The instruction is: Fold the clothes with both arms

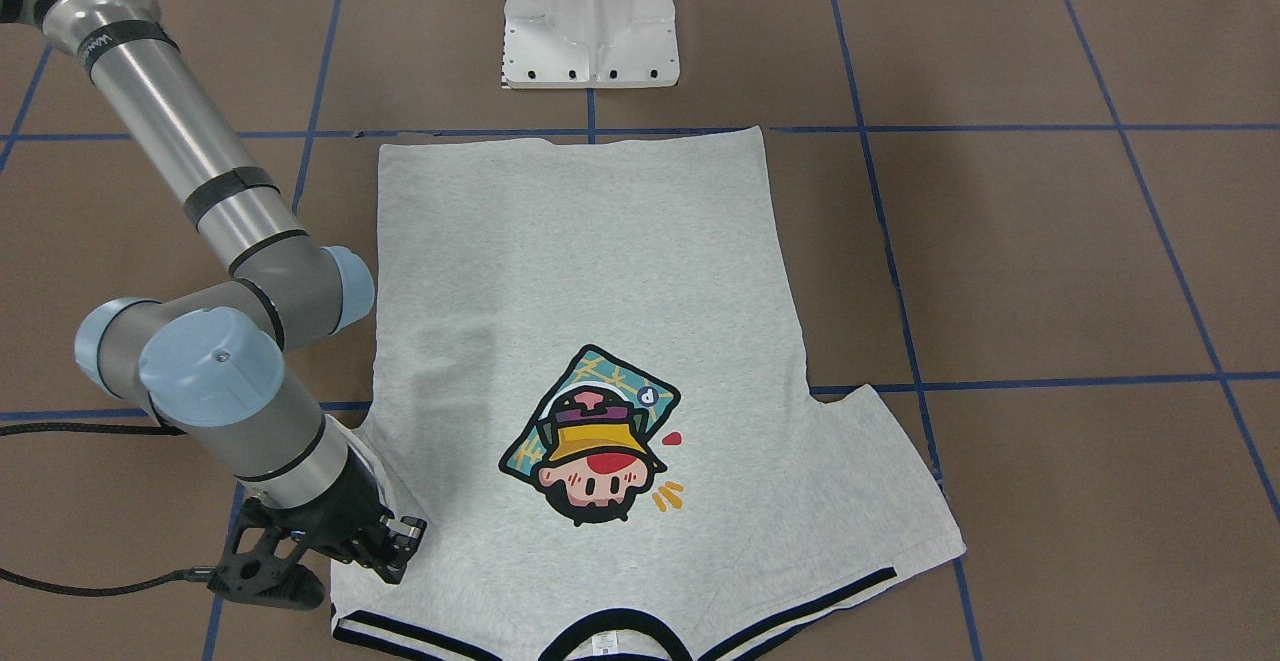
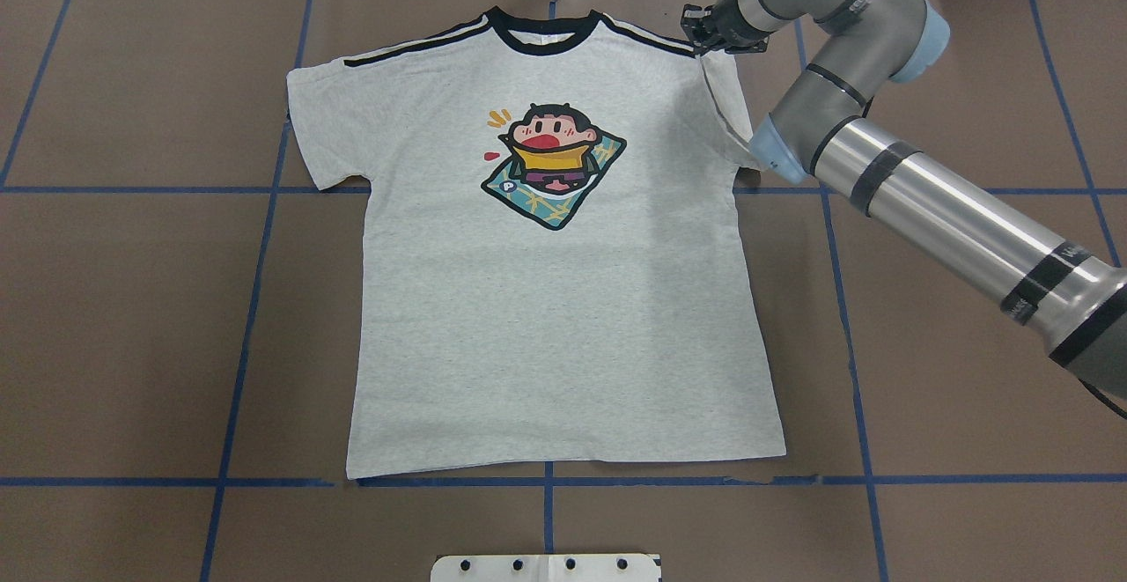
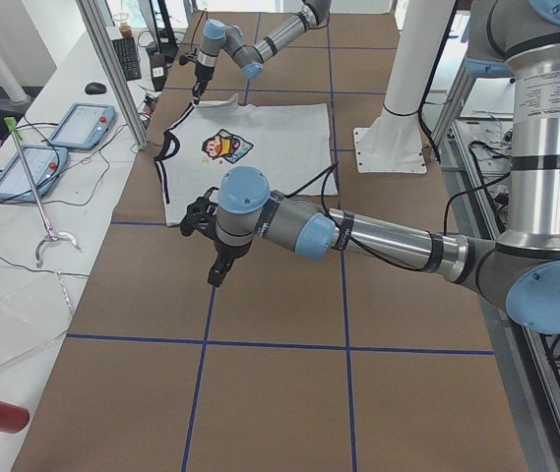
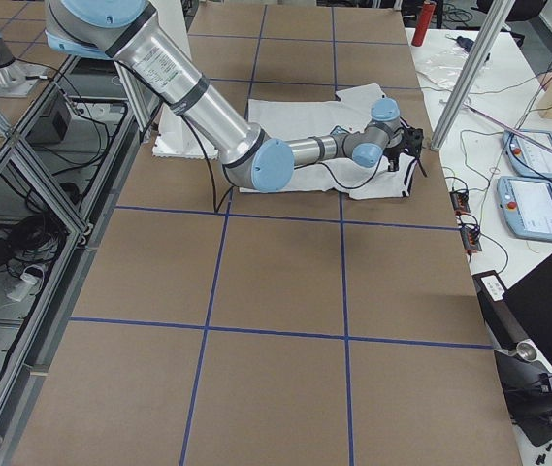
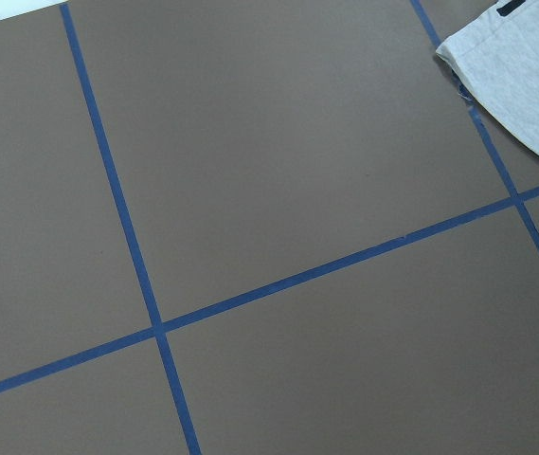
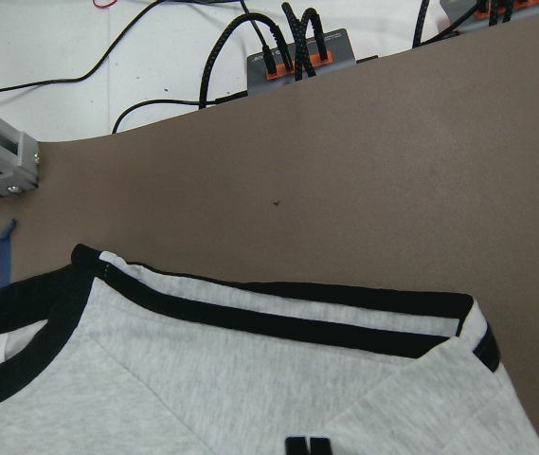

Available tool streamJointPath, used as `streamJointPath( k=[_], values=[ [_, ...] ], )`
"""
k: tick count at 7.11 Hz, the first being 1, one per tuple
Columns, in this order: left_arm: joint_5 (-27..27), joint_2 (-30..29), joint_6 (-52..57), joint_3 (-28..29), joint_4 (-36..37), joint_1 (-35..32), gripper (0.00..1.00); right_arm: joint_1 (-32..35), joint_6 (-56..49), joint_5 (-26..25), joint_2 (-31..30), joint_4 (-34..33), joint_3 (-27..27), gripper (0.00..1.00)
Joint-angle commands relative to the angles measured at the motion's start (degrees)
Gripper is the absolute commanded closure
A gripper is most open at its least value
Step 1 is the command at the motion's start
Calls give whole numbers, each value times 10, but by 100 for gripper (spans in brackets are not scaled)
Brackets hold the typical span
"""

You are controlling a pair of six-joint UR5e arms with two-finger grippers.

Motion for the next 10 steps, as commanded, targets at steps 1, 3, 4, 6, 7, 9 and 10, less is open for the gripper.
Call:
streamJointPath(
  k=[1, 3, 4, 6, 7, 9, 10],
  values=[
    [-3, 0, -2, 0, 0, 0, 0, -16, -5, -55, 39, -8, -69, 100],
    [-3, 0, -2, -1, 1, 0, 0, -16, -5, -67, 59, -8, -88, 100],
    [-3, 0, -1, 0, 1, 0, 0, -16, -5, -70, 65, -8, -99, 100],
    [-4, 1, -1, 2, 2, 0, 0, -16, -5, -77, 72, -8, -104, 100],
    [-4, 1, -2, 0, 2, 0, 0, -16, -5, -79, 72, -8, -104, 100],
    [-4, 0, -2, 1, 2, 2, 0, -16, -5, -78, 76, -8, -102, 1],
    [-4, -3, -7, 1, 2, 6, 0, -15, -6, -73, 77, -8, -92, 0]
  ],
)
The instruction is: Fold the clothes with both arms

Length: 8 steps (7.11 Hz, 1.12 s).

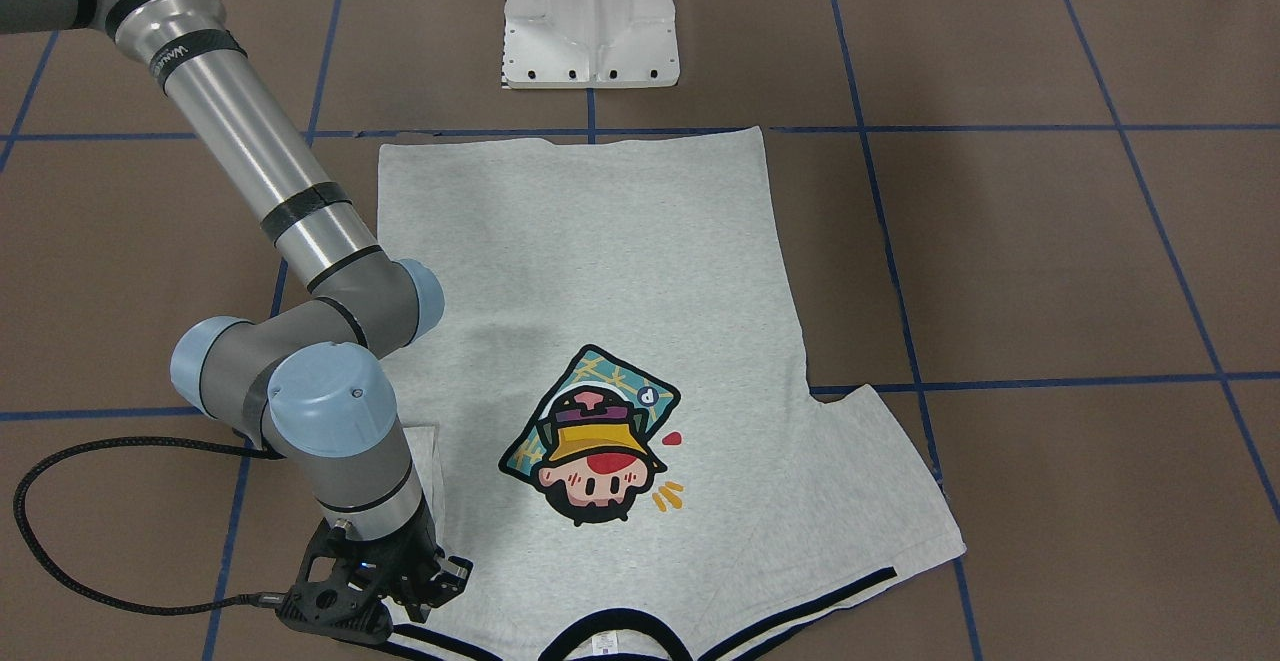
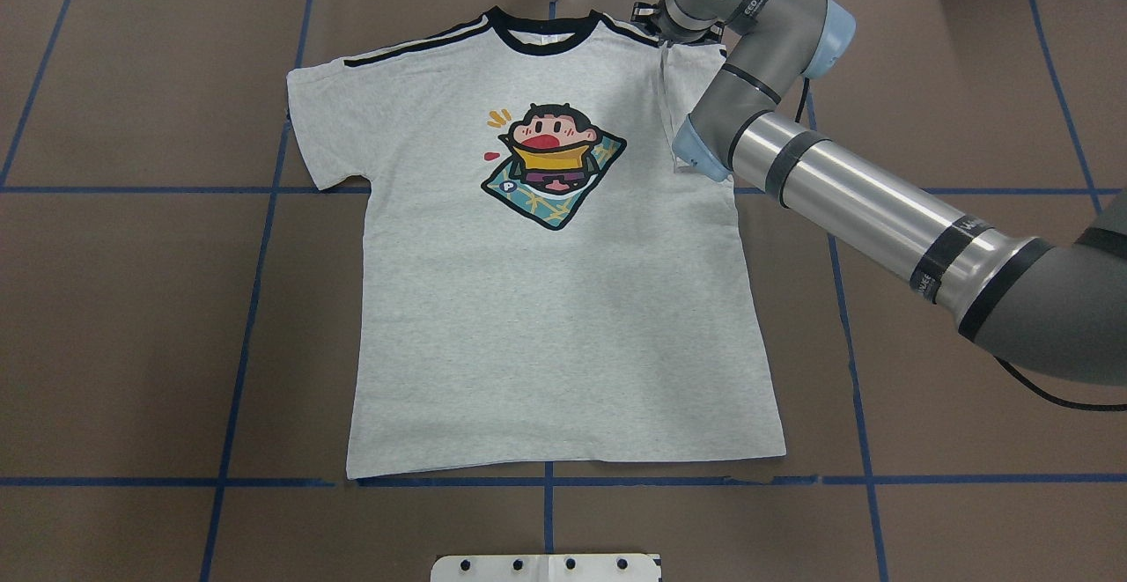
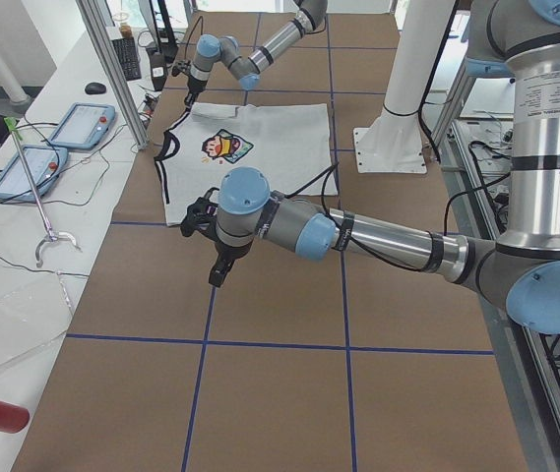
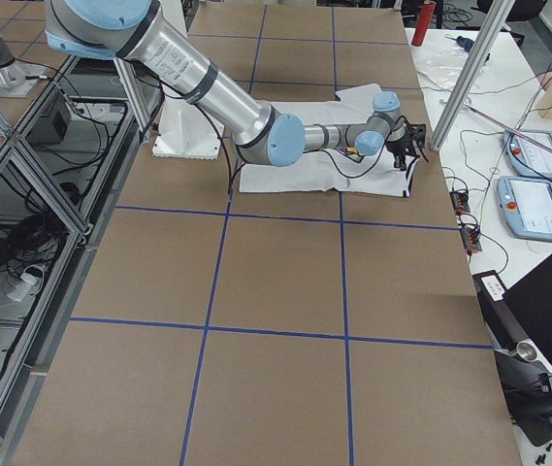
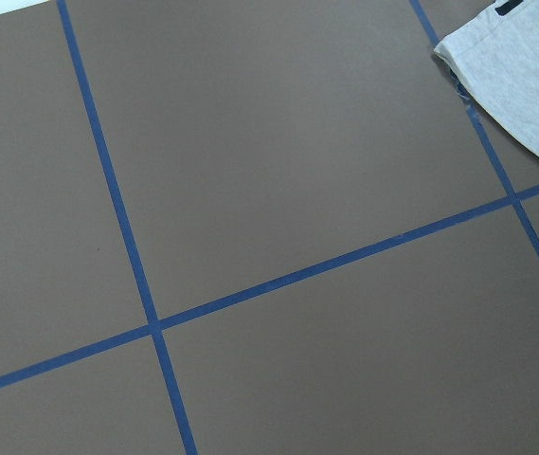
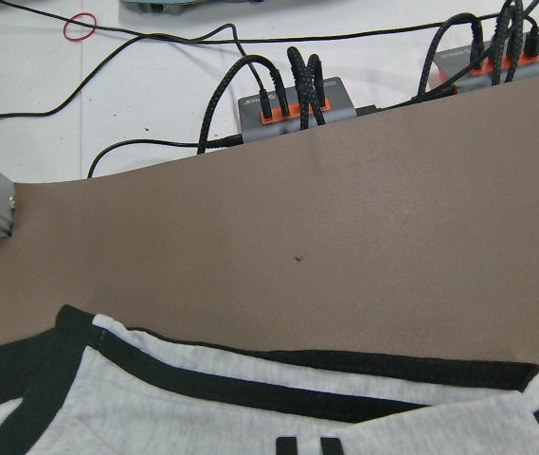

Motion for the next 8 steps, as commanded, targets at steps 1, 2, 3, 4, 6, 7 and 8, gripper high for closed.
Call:
streamJointPath(
  k=[1, 2, 3, 4, 6, 7, 8],
  values=[
    [-1, -10, -44, 2, -7, 30, 0, 6, -1, 17, -2, -3, 30, 0],
    [1, -30, -121, 12, -52, 64, 0, 24, 0, 51, -33, -14, 93, 0],
    [3, -43, -192, 27, -105, 104, 0, 38, -2, 94, -102, -51, 204, 0],
    [5, -59, -247, 52, -144, 128, 0, 50, -3, 115, -160, -101, 301, 0],
    [2, -123, -327, 121, -168, 157, 0, 101, -40, 256, -274, -126, 405, 0],
    [3, -171, -361, 166, -169, 176, 0, 138, -88, 329, -298, -127, 406, 0],
    [9, -226, -414, 223, -169, 207, 0, 160, -142, 358, -321, -132, 399, 0]
  ],
)
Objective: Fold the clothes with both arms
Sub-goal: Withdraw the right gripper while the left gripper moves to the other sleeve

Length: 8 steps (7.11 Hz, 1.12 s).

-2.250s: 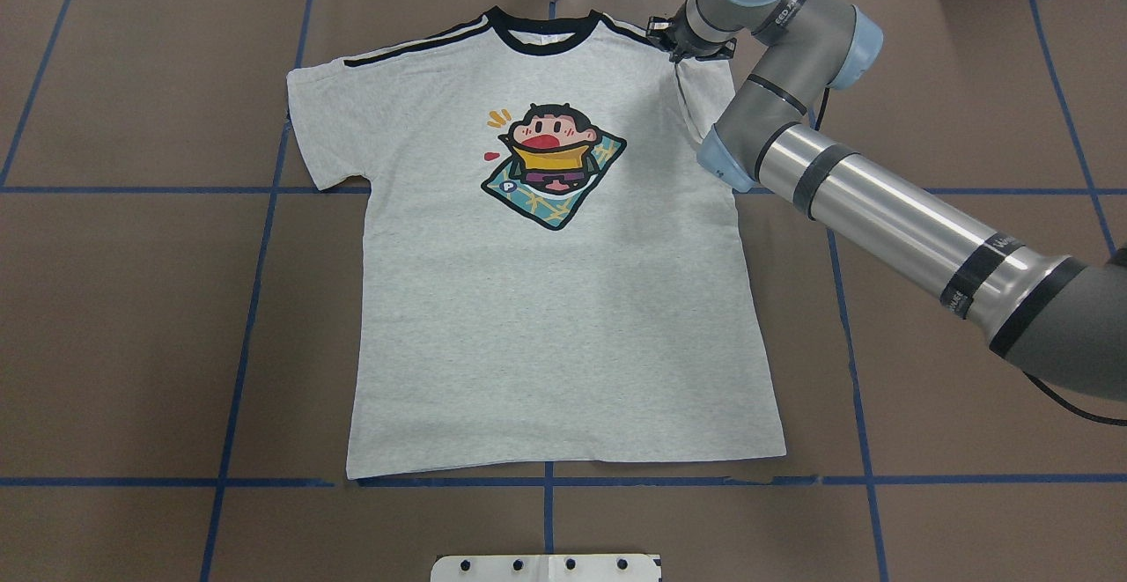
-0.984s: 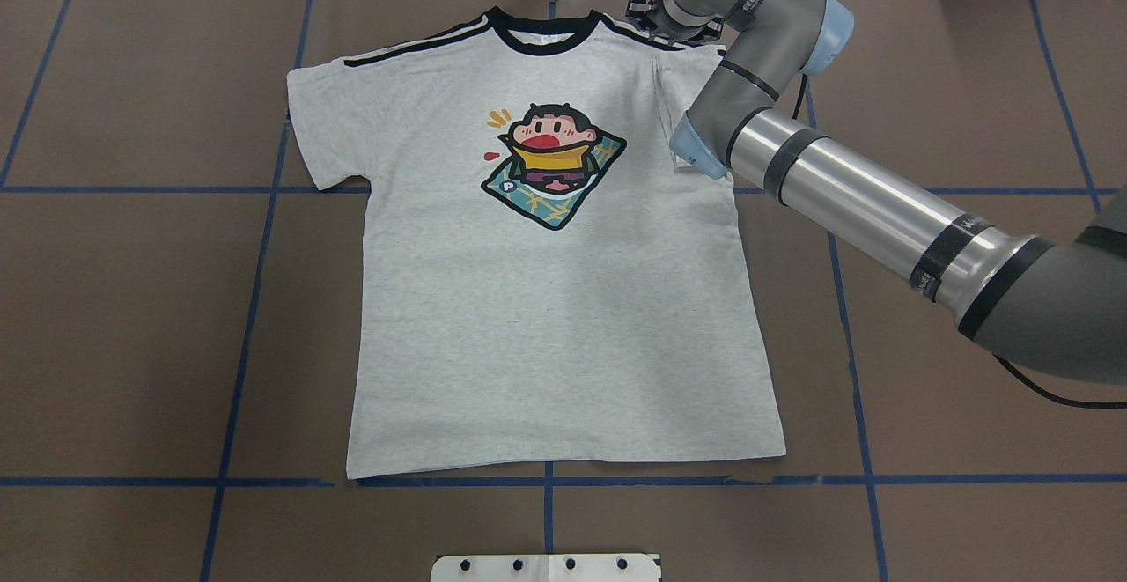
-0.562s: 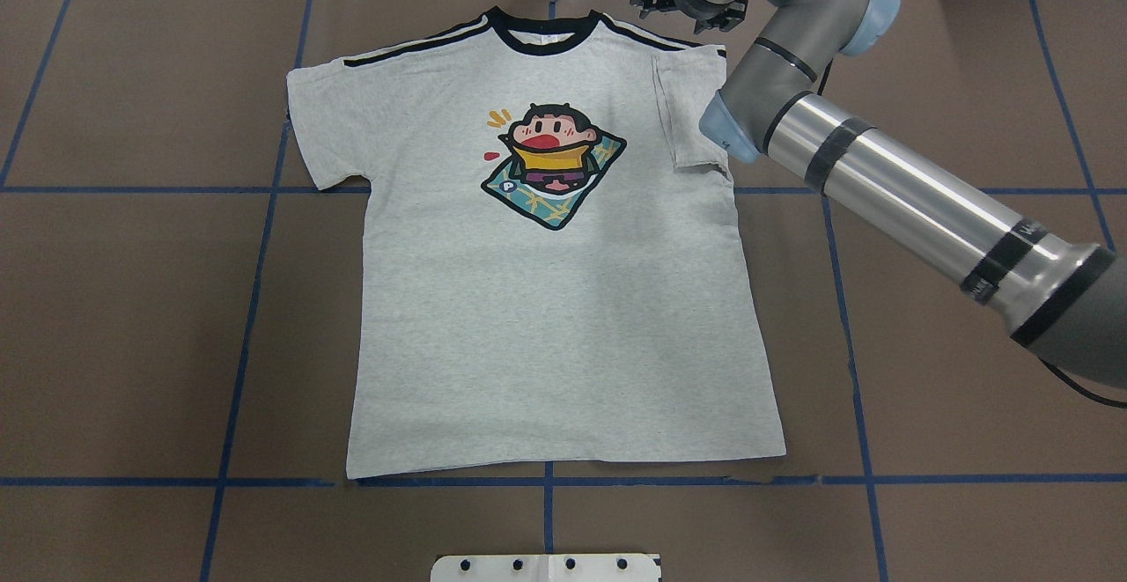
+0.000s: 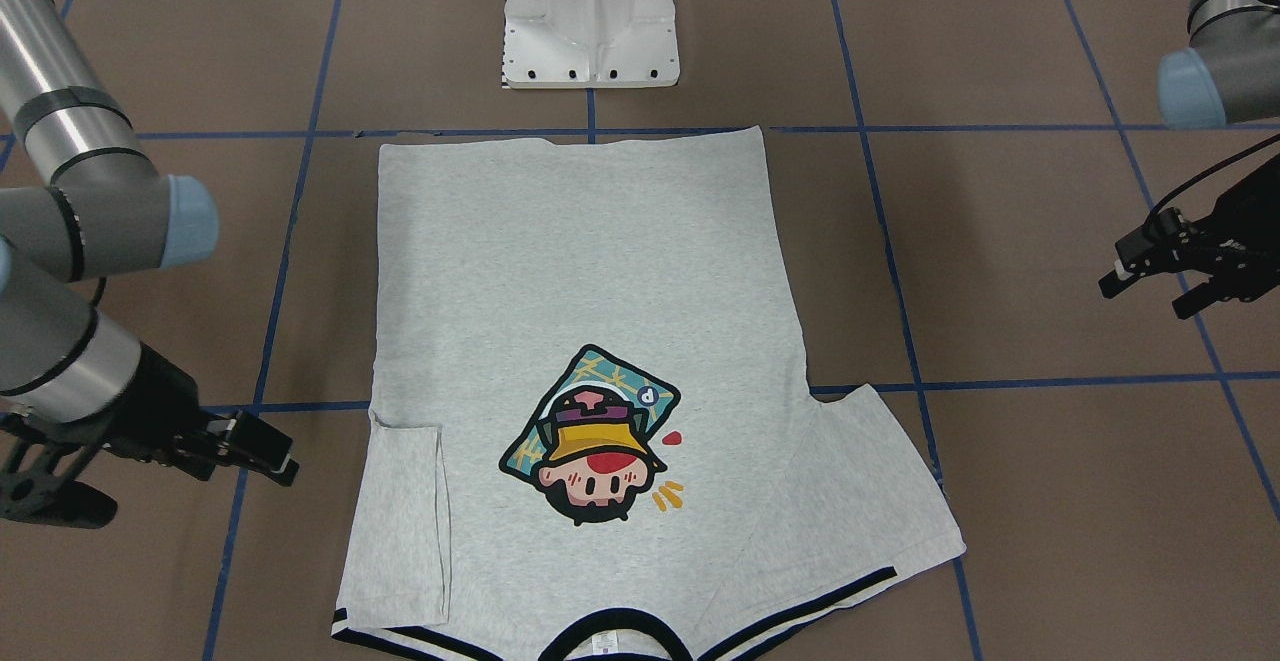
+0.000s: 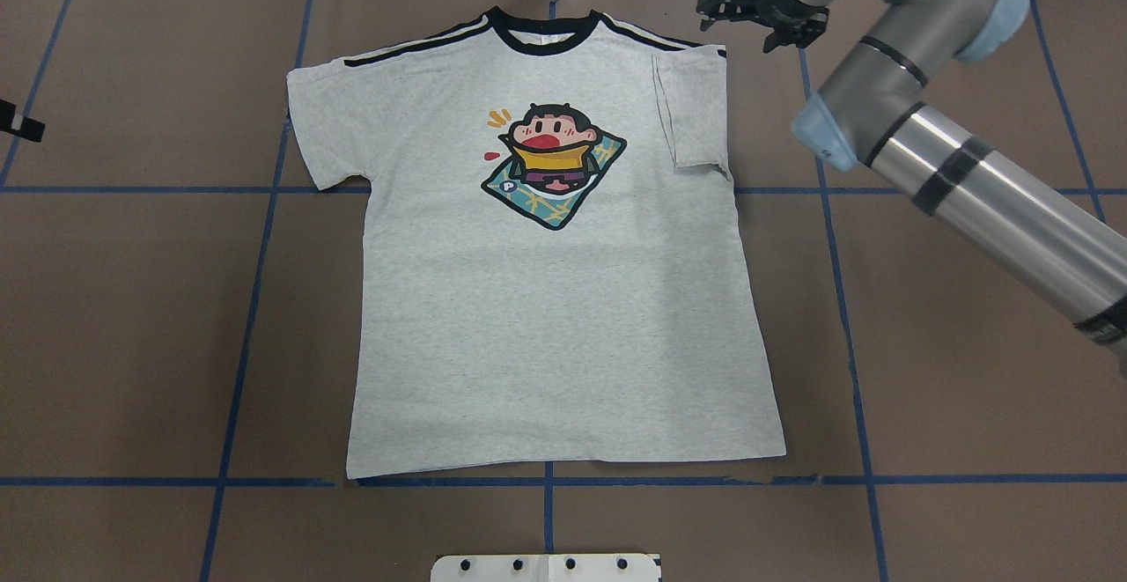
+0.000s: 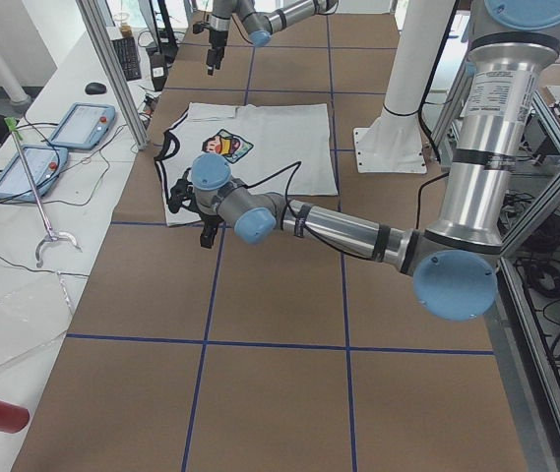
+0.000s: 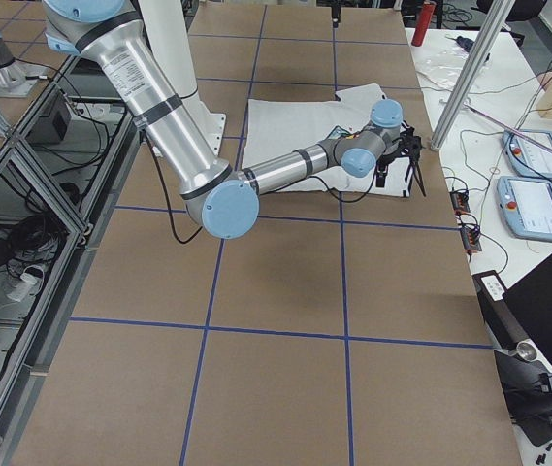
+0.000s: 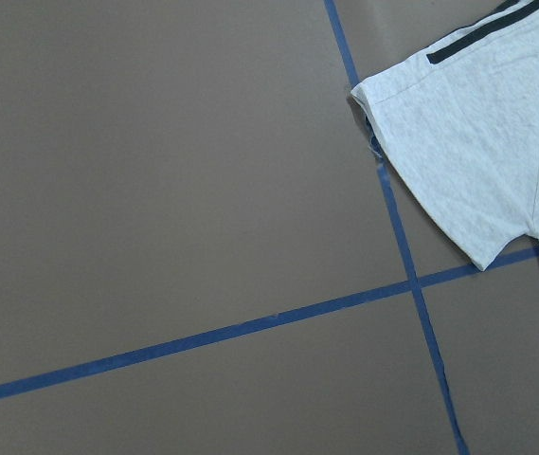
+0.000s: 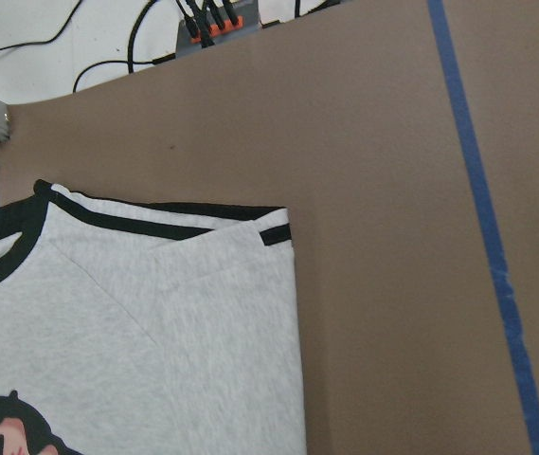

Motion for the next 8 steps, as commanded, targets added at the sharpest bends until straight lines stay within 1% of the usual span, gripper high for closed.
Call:
streamJointPath(
  k=[1, 2, 3, 4, 5, 6, 7, 8],
  values=[
    [43, -88, -97, 90, -23, 48, 0, 34, -114, 59, -45, -27, 3, 0],
    [48, -107, -123, 144, -70, 57, 2, 33, -160, 52, -42, -67, -7, 0],
    [49, -140, -163, 212, -126, 62, 8, 60, -224, 60, -42, -92, -7, 0],
    [63, -152, -220, 238, -172, 72, 14, 84, -231, 73, -52, -94, -4, 0],
    [112, -183, -224, 271, -188, 83, 15, 101, -235, 82, -72, -86, 8, 0],
    [122, -245, -224, 339, -195, 92, 15, 107, -235, 91, -79, -88, 23, 0],
    [160, -256, -224, 385, -239, 101, 15, 108, -235, 108, -89, -84, 26, 0],
    [186, -285, -226, 428, -259, 110, 18, 108, -235, 111, -97, -84, 35, 0]
  ],
)
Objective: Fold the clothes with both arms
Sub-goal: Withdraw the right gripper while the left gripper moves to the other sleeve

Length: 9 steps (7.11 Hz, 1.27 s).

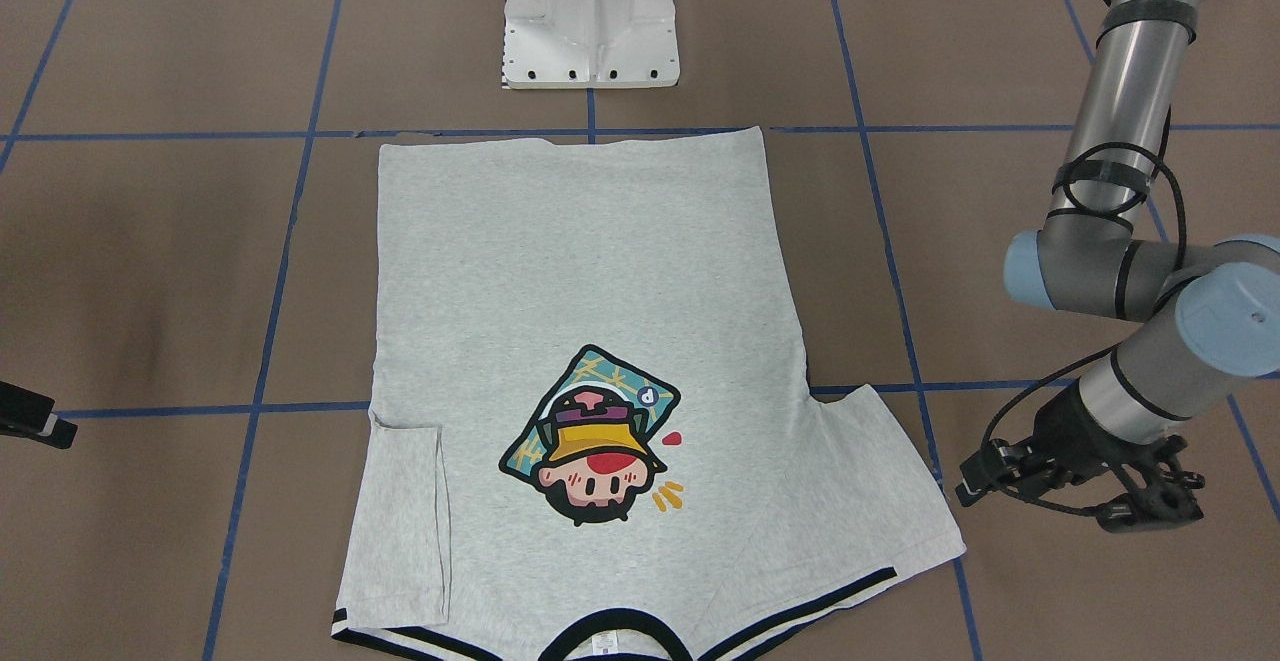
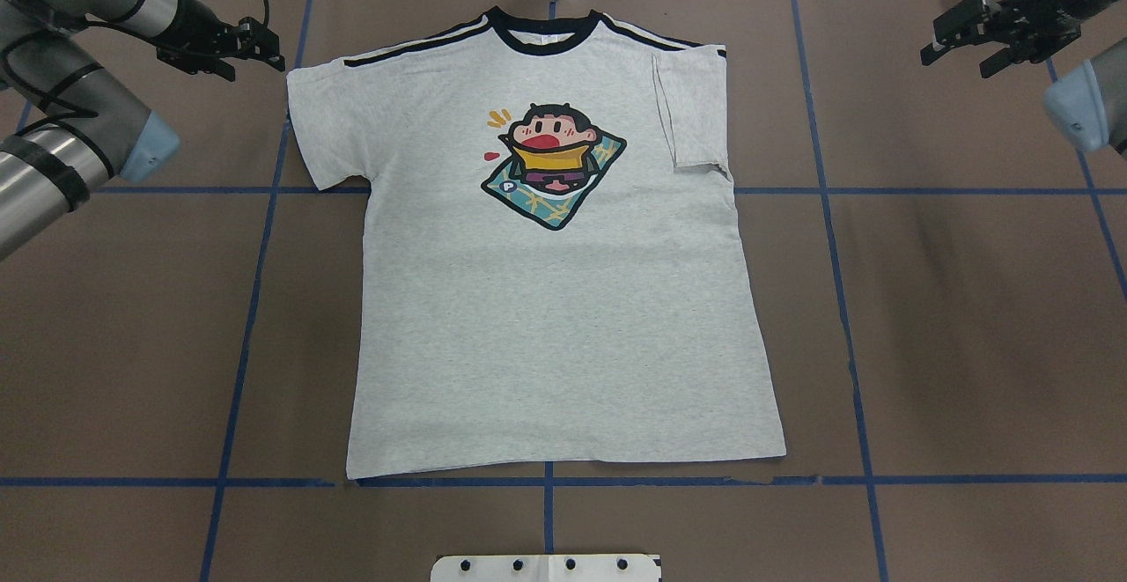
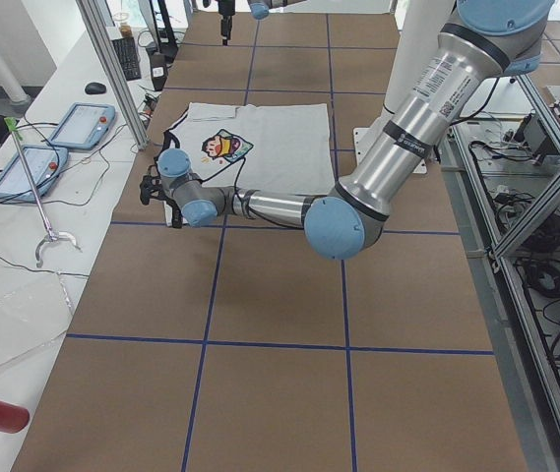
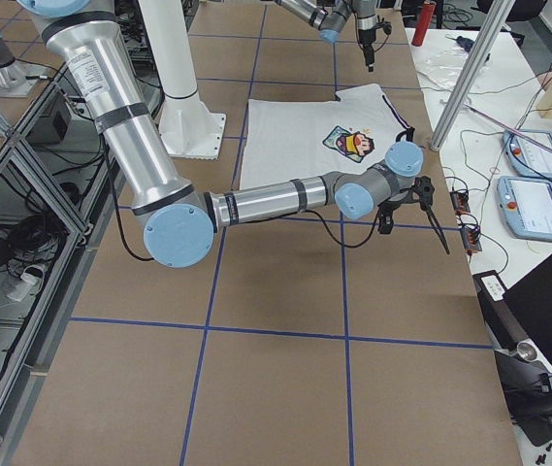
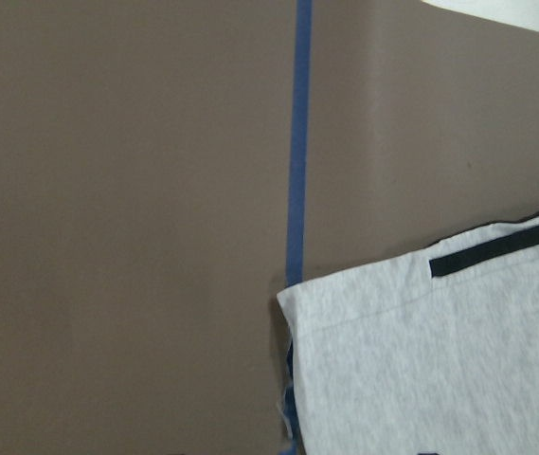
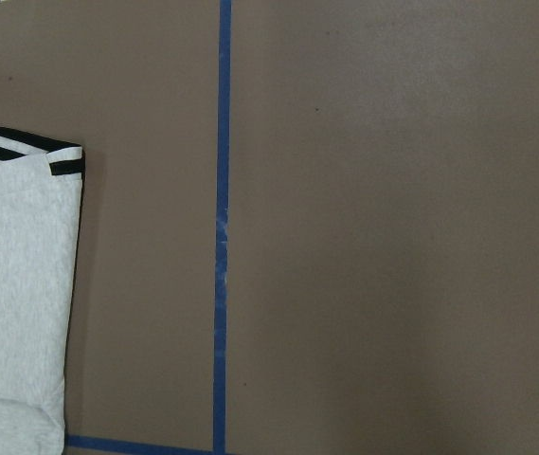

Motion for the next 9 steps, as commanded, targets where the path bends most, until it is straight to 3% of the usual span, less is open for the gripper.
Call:
streamJointPath(
  k=[1, 6, 8, 9],
  values=[
    [35, -54, -2, 90, -47, 14, 21, 2, 0, 9, -12, 0, 10, 0],
    [34, -56, -3, 119, -74, 30, 41, 4, 0, 19, -25, 3, 11, 0],
    [34, -56, -3, 126, -78, 32, 51, 4, 0, 19, -26, 3, 11, 0],
    [34, -56, -3, 127, -79, 32, 61, 4, 0, 19, -26, 3, 11, 0]
  ],
)
